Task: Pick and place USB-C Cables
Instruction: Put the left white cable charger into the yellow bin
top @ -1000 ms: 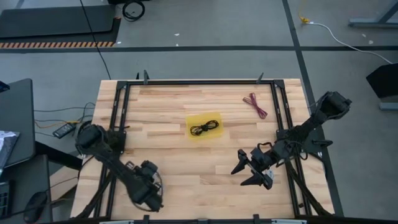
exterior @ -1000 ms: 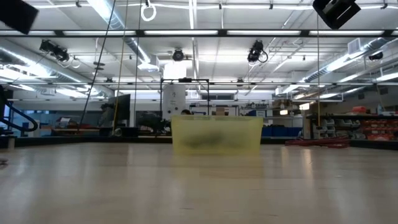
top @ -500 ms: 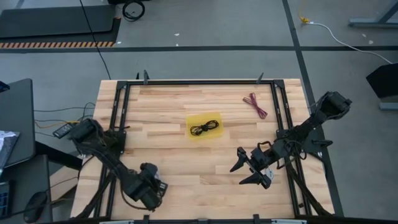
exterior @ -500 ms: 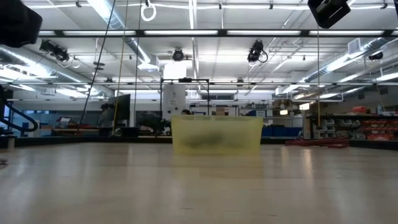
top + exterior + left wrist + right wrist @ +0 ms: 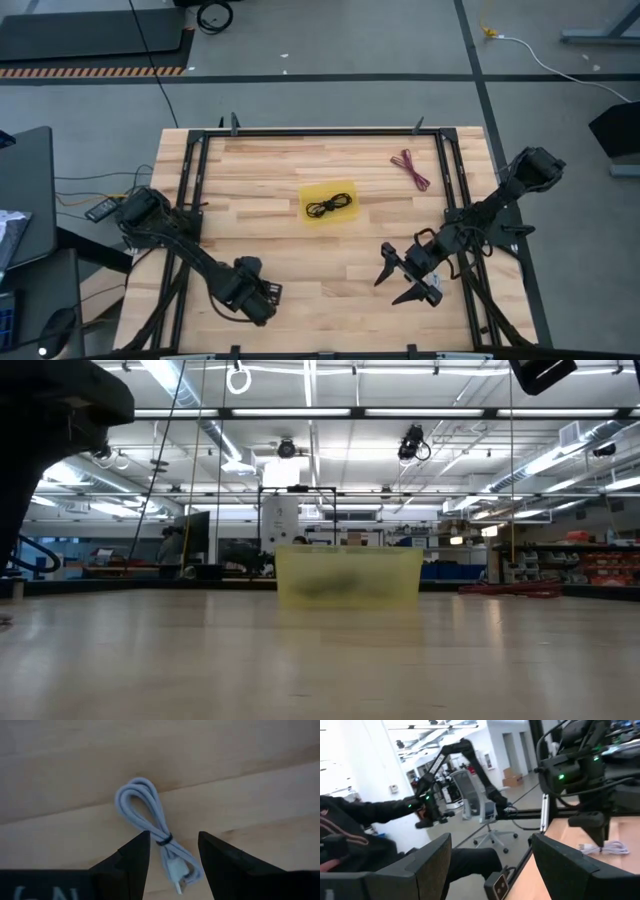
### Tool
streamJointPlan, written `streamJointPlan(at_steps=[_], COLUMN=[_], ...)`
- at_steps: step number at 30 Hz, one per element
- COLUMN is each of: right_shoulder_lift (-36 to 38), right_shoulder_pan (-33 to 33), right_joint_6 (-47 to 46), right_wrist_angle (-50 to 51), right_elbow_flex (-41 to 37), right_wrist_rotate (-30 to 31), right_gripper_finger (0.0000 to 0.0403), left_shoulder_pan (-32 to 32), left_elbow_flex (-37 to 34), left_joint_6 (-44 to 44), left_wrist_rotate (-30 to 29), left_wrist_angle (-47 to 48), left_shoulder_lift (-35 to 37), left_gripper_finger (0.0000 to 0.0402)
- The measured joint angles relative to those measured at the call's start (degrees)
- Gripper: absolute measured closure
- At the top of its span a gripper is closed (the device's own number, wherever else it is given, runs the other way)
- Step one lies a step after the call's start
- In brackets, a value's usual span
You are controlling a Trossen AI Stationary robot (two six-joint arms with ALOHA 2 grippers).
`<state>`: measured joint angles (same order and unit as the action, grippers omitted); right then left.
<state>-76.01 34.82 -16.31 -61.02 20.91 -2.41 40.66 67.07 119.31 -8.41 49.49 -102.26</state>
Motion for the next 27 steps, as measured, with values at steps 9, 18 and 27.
streamJointPlan(at_steps=[9, 18, 27], right_shoulder_lift=[0.0, 0.0, 0.0], right_shoulder_pan=[2.0, 4.5, 6.9], right_joint_6=[-0.5, -3.3, -5.9], right_wrist_angle=[1.2, 1.3, 1.6], right_elbow_flex=[0.0, 0.0, 0.0], right_wrist_rotate=[-0.3, 4.0, 10.5], right_gripper_finger=[0.0120, 0.0120, 0.0120], left_shoulder_pan=[0.5, -1.0, -0.5], left_elbow_flex=[0.0, 0.2, 0.3], left_joint_6=[3.3, 2.8, -1.8], left_wrist_rotate=[1.4, 2.3, 1.3], left_wrist_angle=[0.1, -2.8, -2.3], left_shoulder_lift=[-2.1, -7.2, -7.7], left_gripper_finger=[0.0225, 0.0225, 0.0316])
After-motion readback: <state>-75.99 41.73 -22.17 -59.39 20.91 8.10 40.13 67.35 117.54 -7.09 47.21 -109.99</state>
